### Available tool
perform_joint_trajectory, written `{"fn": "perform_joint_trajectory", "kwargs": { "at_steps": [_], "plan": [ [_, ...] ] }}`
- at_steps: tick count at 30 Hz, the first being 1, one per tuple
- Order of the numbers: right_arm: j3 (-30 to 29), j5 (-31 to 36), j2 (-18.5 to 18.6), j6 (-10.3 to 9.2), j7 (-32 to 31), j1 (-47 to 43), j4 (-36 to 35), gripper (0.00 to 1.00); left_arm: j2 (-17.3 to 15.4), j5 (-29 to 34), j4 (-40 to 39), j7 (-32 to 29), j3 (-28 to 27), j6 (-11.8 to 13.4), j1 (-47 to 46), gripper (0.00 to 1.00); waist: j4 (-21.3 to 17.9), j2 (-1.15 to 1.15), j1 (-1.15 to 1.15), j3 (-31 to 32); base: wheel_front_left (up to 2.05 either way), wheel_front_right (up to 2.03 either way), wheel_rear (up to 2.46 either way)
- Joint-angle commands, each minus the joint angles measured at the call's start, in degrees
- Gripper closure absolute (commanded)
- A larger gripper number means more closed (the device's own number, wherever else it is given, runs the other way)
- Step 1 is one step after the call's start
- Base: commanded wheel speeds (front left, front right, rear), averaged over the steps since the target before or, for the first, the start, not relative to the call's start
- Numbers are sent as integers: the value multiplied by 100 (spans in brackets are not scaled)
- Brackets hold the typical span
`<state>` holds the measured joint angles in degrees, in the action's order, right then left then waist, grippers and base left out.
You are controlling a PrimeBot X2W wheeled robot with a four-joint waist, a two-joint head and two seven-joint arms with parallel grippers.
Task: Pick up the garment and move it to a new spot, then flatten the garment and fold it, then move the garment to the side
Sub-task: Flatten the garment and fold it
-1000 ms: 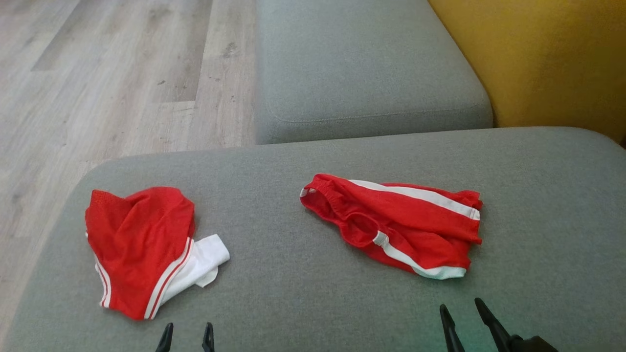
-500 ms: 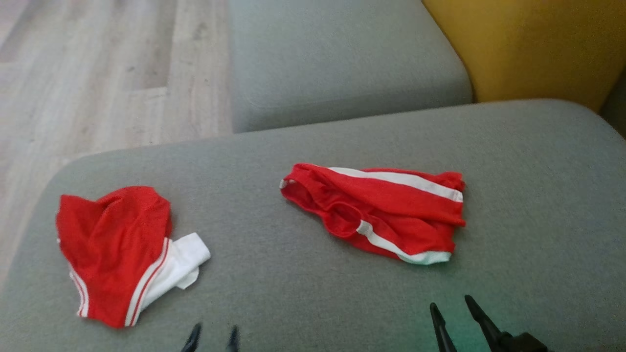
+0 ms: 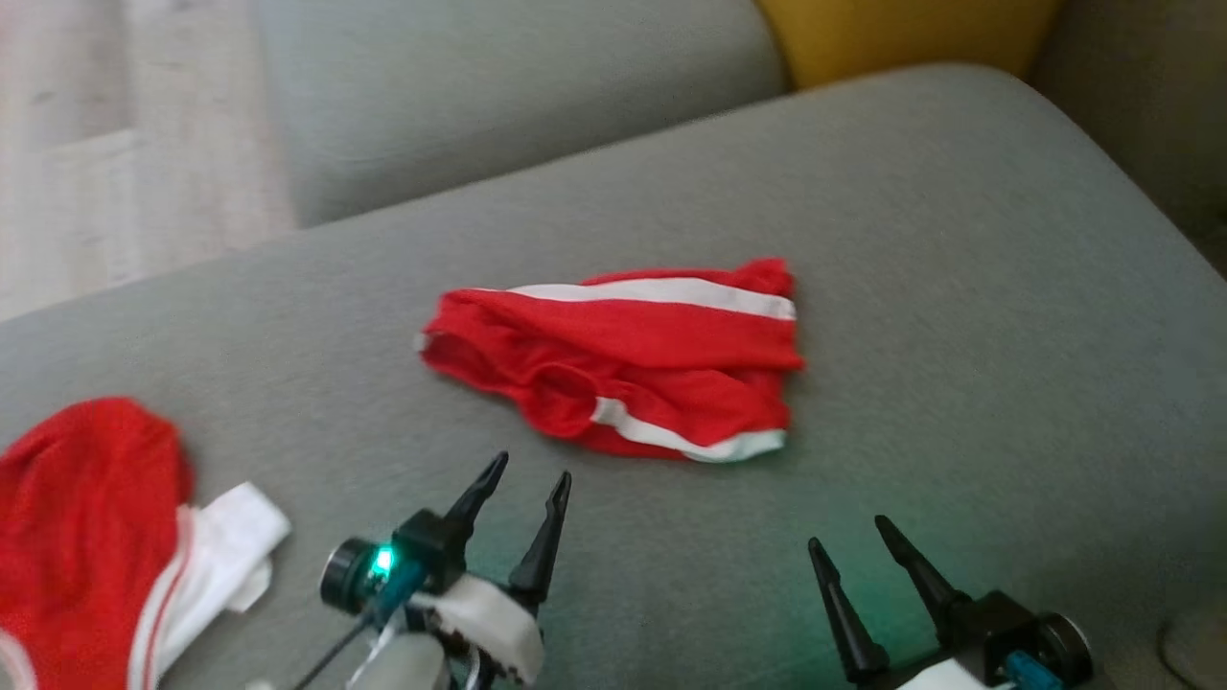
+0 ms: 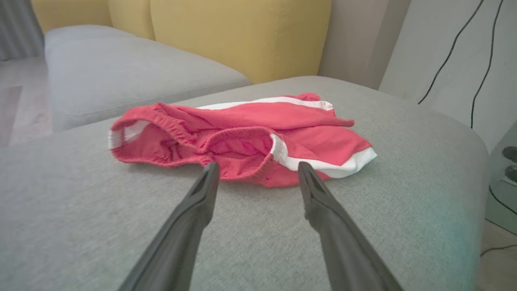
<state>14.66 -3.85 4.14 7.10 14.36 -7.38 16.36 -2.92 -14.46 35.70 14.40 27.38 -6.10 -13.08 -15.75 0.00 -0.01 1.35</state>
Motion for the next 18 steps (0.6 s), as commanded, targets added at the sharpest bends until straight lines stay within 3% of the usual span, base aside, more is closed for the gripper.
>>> {"fn": "perform_joint_trajectory", "kwargs": {
  "at_steps": [1, 8, 18],
  "plan": [
    [155, 8, 82, 39, 63, 275, -133, 0, 4, -70, 82, 60, -81, -40, -444, 0, -410, 0, 1, -265, 0, 0, 0],
    [143, -42, 88, 39, 63, 373, -135, 0, 4, -465, 786, 60, 146, -115, -1206, 0, -819, 0, 1, -548, 0, 0, 0],
    [190, -190, 13, 39, 63, 626, -82, 0, -44, -852, 1584, 60, 337, -136, -1859, 0, -999, 0, 1, -857, 0, 0, 0]
  ]
}}
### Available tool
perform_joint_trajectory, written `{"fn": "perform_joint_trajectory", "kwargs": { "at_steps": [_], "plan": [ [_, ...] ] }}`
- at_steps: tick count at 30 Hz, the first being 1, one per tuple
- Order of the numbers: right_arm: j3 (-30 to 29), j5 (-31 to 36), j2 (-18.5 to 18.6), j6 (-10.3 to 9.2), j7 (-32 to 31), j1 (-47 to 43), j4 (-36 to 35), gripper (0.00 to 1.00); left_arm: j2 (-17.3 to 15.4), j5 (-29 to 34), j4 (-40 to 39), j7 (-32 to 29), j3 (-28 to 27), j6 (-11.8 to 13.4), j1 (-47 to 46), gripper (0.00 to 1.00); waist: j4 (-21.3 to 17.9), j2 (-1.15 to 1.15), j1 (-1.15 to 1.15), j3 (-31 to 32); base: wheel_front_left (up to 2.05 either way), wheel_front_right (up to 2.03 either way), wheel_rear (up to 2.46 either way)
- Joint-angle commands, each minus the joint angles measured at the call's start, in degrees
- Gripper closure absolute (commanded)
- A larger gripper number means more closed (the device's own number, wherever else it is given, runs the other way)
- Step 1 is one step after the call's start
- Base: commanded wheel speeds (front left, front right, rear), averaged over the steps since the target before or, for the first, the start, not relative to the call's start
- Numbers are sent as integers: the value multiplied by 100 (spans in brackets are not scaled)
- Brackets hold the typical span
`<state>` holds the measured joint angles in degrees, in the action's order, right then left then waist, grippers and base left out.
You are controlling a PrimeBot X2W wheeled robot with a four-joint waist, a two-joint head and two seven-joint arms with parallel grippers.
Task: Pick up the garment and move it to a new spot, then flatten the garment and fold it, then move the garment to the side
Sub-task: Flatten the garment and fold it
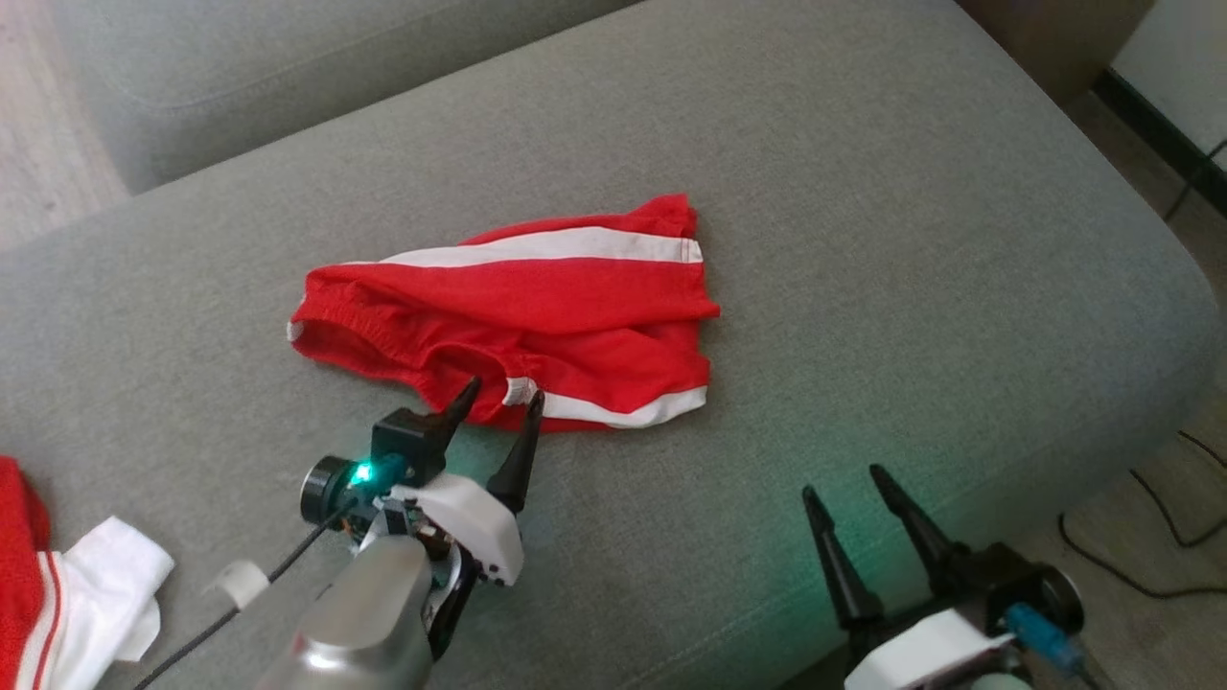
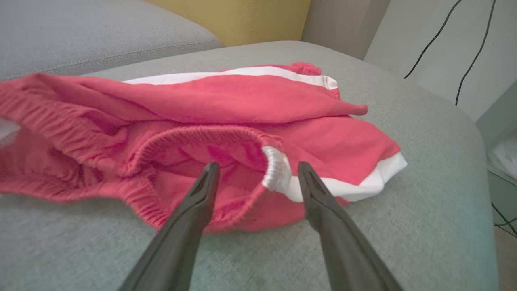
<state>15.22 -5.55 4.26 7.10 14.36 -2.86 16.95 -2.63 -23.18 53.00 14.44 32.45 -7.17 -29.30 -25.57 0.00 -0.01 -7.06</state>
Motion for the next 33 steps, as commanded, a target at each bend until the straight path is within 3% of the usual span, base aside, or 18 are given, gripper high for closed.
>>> {"fn": "perform_joint_trajectory", "kwargs": {
  "at_steps": [1, 2, 3, 4, 9, 15, 24, 28, 33],
  "plan": [
    [96, -49, -8, 39, 63, 190, -137, 0, -74, -80, -97, 56, -87, -30, -267, 0, -25, 0, 1, -28, 0, 0, 0],
    [29, -84, -19, 39, 63, 200, -129, 0, -75, -194, -72, 56, 43, -30, -297, 29, -28, 0, 1, -40, 0, 0, 0],
    [-32, -106, -29, 39, 63, 207, -121, 0, -96, -305, -75, 56, 182, -30, -330, 68, -28, 0, 1, -50, 0, 0, 0],
    [-71, -117, -38, 39, 63, 213, -117, 0, -124, -422, -104, 56, 322, -30, -361, 100, -25, 0, 1, -53, 0, 0, 0],
    [-147, -114, -72, 39, 63, 186, -98, 0, -291, -1035, -630, 56, 1046, -31, -624, 100, 30, 0, 1, 20, 0, 0, 0],
    [64, -121, -117, 39, 63, 219, -170, 0, -837, -2221, -1882, 50, 2126, -31, -1844, 100, 117, 0, 1, 274, 0, 0, 0],
    [33, -37, -129, 39, 63, 130, -213, 0, -1290, -3994, -2944, -18, 2371, -31, -3634, 100, 753, 0, 1, 560, 0, 0, 0],
    [-2, -111, -131, 39, 63, 72, -291, 0, -1686, -4534, -3172, -191, 2685, -31, -3552, 100, 1176, 0, 1, 592, 0, 0, 0],
    [-42, -236, -135, 39, 63, 61, -383, 0, -2350, -4775, -3134, -316, 3315, -32, -2793, 100, 1733, 0, 1, 437, 0, 0, 0]
  ]
}}
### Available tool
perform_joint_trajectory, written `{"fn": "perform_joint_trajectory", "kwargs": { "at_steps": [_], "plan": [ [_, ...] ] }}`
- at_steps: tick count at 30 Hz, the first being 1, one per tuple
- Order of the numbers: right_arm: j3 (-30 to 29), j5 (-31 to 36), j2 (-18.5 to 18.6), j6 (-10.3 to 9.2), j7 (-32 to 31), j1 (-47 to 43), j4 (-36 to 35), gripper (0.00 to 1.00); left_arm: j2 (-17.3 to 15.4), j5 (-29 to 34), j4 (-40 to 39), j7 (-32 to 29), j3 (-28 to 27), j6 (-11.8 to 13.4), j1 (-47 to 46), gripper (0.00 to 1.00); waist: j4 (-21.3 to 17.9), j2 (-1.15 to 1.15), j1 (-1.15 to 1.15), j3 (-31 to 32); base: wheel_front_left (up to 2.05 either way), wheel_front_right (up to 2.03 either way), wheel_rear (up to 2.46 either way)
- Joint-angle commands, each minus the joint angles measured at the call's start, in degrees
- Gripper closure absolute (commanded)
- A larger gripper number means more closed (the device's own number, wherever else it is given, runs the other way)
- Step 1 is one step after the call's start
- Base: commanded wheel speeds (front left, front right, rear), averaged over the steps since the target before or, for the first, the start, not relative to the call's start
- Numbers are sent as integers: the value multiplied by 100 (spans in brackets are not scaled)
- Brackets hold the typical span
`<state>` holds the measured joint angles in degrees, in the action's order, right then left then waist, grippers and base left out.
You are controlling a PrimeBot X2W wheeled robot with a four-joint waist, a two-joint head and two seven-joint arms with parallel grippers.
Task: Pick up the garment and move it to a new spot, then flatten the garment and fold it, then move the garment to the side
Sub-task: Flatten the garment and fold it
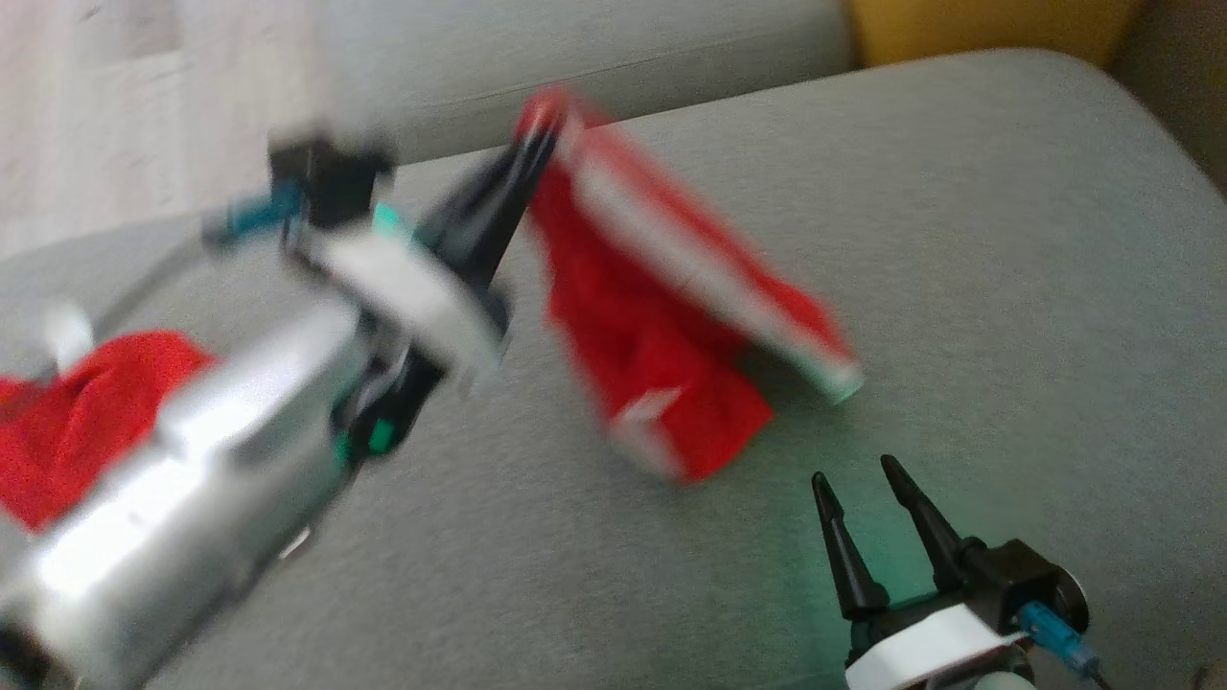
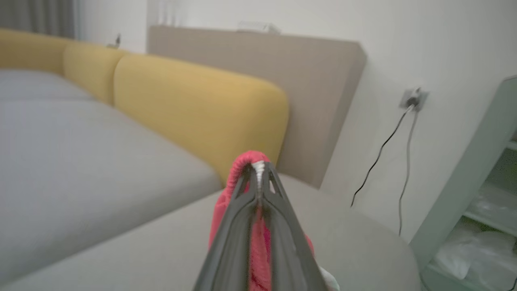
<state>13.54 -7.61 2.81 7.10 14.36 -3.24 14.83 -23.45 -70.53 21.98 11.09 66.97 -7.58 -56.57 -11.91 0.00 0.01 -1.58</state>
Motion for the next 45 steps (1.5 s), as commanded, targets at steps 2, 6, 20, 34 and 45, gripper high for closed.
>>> {"fn": "perform_joint_trajectory", "kwargs": {
  "at_steps": [2, 6, 20, 34, 45],
  "plan": [
    [184, -27, 9, 39, 63, 155, -59, 0, -437, -8, 44, 124, 74, 9, 229, 100, 533, 0, -1, -185, 0, 0, 0],
    [110, 257, 29, 39, 63, 333, 239, 0, -550, -209, 75, 315, 124, 9, 663, 100, 835, 0, -1, -312, 0, 0, 0],
    [-943, 554, 10, 39, 63, 1606, 1797, 0, -531, -95, -11, 389, -10, 9, 491, 100, 1214, 0, -1, -543, 0, 0, 0],
    [-596, 248, 8, 39, 63, 2004, 2836, 18, -516, -85, 36, 390, 37, 9, 418, 100, 1287, 0, -1, -484, 0, 0, 0],
    [-487, 367, 7, 39, 63, 2205, 3055, 33, -545, -118, -21, 390, 203, 9, 329, 100, 1466, 0, -1, -557, 0, 0, 0]
  ]
}}
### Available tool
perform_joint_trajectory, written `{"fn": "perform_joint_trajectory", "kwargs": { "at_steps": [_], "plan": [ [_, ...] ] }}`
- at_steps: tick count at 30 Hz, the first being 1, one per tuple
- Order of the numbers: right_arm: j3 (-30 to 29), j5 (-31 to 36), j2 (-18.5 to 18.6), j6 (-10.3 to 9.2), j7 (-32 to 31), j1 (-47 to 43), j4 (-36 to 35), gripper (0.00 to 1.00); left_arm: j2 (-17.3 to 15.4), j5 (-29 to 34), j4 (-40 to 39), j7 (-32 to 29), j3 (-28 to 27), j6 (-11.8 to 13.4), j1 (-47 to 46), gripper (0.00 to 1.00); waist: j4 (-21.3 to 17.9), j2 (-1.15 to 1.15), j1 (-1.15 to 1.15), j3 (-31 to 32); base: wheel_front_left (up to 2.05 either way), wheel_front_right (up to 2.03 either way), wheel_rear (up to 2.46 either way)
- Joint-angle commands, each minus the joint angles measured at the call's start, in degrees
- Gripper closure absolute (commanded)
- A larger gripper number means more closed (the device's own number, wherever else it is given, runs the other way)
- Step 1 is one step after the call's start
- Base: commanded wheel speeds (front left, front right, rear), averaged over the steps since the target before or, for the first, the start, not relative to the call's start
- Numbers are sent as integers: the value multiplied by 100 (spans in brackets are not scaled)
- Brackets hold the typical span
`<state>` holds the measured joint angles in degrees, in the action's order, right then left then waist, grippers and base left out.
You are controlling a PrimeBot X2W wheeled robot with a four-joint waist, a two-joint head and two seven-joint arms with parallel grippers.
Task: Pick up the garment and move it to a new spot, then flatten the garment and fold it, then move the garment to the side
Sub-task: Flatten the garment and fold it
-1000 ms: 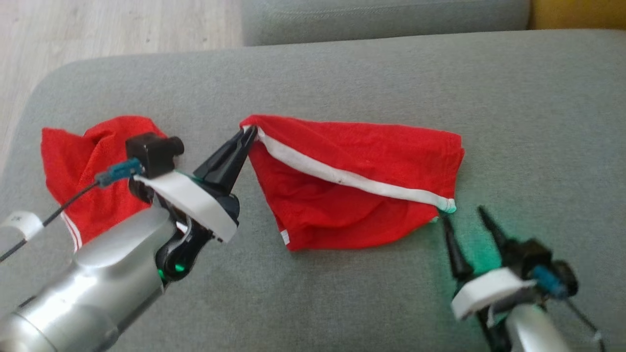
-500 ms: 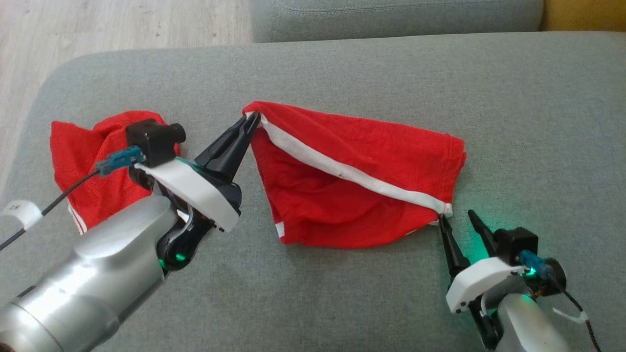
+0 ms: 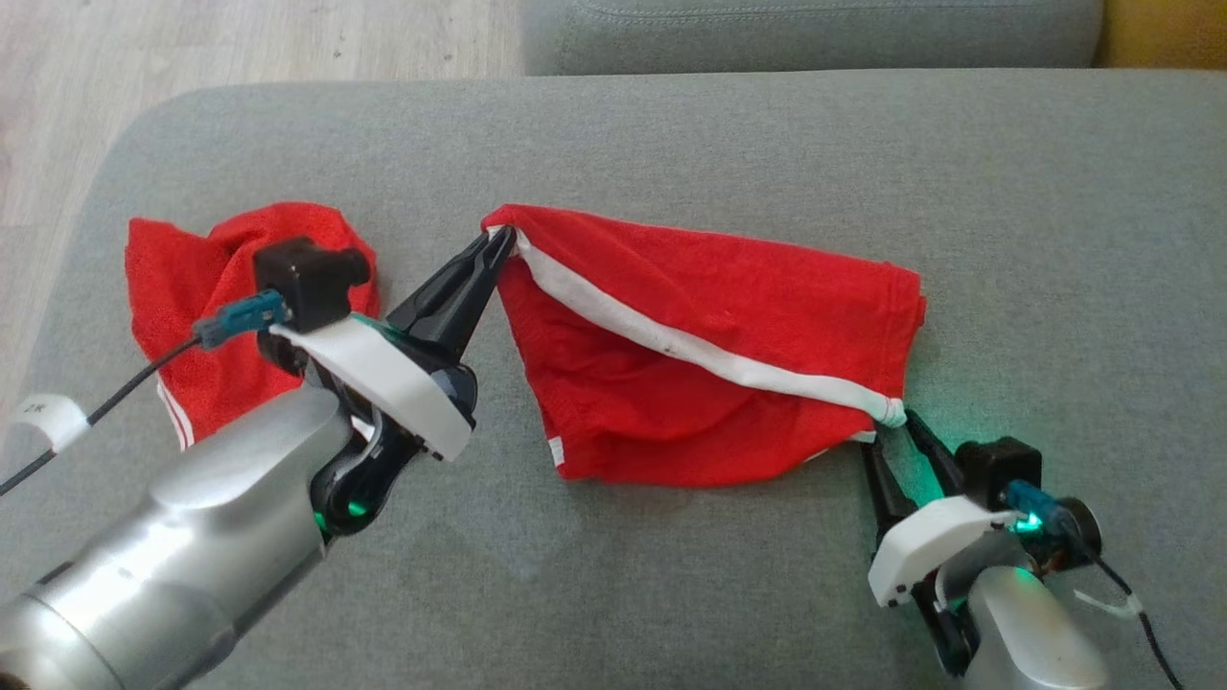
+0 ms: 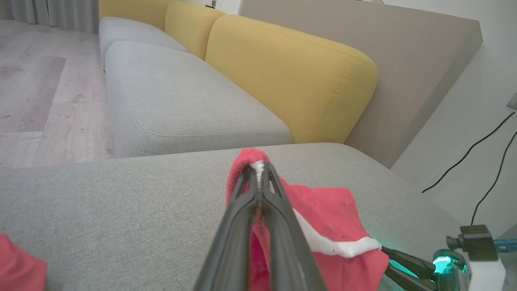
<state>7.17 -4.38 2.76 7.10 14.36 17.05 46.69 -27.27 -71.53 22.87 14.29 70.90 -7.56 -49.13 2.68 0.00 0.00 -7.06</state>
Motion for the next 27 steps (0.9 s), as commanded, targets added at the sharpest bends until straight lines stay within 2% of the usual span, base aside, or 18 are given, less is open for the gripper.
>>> {"fn": "perform_joint_trajectory", "kwargs": {
  "at_steps": [1, 3, 6, 7, 9, 10, 13, 14, 15, 27],
  "plan": [
    [145, 69, 12, 39, 63, 192, -144, 29, -166, -24, -113, 71, -181, 8, -424, 100, 15, 0, 0, -22, 0, 0, 0],
    [97, 138, 12, 39, 63, 236, -182, 22, -175, -29, -115, 71, -156, 8, -446, 100, 27, 0, 0, -52, 0, 0, 0],
    [-18, 320, 12, 39, 63, 289, -292, 26, -186, -31, -120, 71, -137, 8, -490, 100, 37, 0, 0, -99, 0, 0, 0],
    [-44, 371, 12, 39, 63, 299, -339, 30, -188, -32, -120, 71, -134, 8, -501, 100, 40, 0, 0, -110, 0, 0, 0],
    [-56, 467, 12, 39, 63, 302, -442, 48, -196, -33, -117, 71, -129, 8, -514, 100, 38, 0, 0, -123, 0, 0, 0],
    [-56, 467, 12, 39, 63, 302, -442, 48, -196, -33, -117, 71, -129, 8, -514, 100, 38, 0, 0, -123, 0, 0, 0],
    [-42, 602, 12, 39, 63, 282, -564, 69, -204, -36, -103, 71, -120, 8, -521, 100, 27, 0, 0, -131, 0, 0, 0],
    [-30, 643, 12, 39, 63, 274, -599, 79, -204, -39, -98, 71, -118, 8, -521, 100, 24, 0, 0, -131, 0, 0, 0],
    [-19, 668, 12, 39, 63, 264, -628, 100, -202, -39, -93, 71, -116, 8, -522, 100, 20, 0, 0, -130, 0, 0, 0],
    [-162, 792, 12, 39, 63, 251, -1207, 100, -194, 149, -200, 71, -498, 8, -437, 100, -104, 0, 0, 35, 0, 0, 0]
  ]
}}
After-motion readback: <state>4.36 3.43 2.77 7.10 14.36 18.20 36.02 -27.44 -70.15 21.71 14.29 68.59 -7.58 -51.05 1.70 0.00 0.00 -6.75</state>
